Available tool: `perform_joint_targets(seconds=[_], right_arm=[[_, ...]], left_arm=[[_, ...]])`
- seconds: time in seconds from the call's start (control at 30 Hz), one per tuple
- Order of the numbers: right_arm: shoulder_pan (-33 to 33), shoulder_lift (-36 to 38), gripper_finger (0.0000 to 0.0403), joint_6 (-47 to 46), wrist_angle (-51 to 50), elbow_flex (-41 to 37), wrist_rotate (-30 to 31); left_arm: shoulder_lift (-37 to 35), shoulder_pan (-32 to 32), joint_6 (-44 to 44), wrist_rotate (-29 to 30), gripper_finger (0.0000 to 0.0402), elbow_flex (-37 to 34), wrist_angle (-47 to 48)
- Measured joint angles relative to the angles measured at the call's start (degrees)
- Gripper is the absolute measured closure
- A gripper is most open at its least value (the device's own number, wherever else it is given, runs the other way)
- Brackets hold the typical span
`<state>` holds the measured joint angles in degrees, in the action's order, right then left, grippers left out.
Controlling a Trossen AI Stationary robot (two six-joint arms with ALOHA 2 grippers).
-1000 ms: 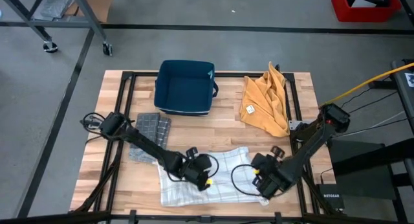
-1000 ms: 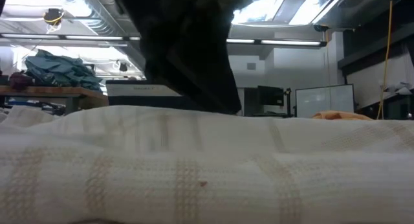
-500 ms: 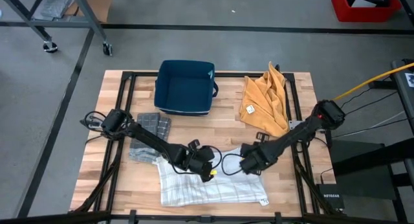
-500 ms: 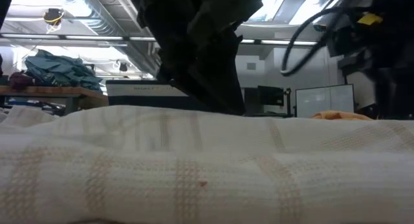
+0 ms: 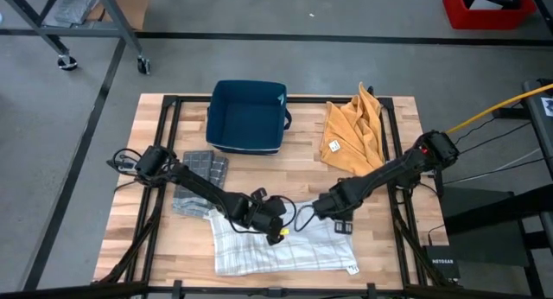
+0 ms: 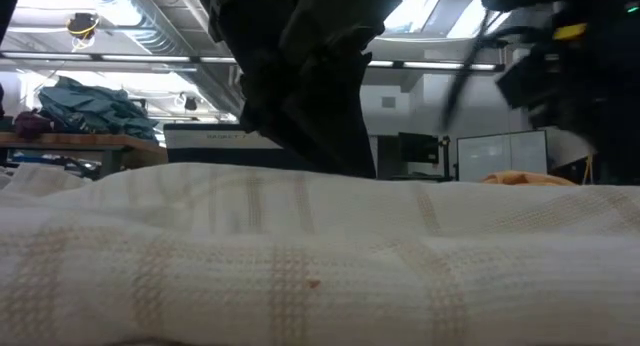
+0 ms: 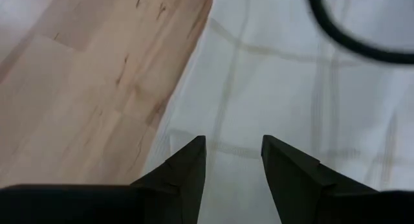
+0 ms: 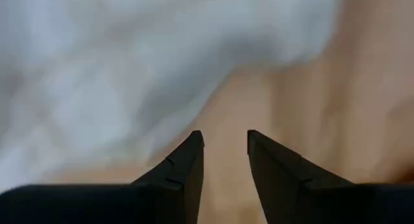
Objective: Fold towel
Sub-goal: Fold the white patterned towel
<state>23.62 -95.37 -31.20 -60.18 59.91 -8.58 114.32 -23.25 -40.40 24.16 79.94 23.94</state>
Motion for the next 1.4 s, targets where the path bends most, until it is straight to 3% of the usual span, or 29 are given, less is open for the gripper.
perform_joint_targets(seconds=[0.13,0.3,0.43,0.9,1.4], right_arm=[[0.4,0.2,0.0279,-0.8,-6.4,0.1,-9.2],[1.7,0.4,0.0279,-7.3,-2.8,0.1,-10.4],[4.1,0.4,0.0279,-8.9,3.1,0.1,-9.1],[10.4,0.4,0.0279,-18.4,4.9,0.1,2.5],[10.6,-0.6,0.0279,-21.2,6.0,-1.2,5.1]], left_arm=[[0.0,0.0,1.6,0.0,0.0259,0.0,1.4],[0.0,0.1,1.6,0.0,0.0259,0.0,1.5],[0.0,0.4,1.6,0.0,0.0259,0.0,1.5],[0.0,1.1,1.4,0.0,0.0259,0.0,1.4],[0.0,0.9,1.2,-0.4,0.0259,0.0,0.9]])
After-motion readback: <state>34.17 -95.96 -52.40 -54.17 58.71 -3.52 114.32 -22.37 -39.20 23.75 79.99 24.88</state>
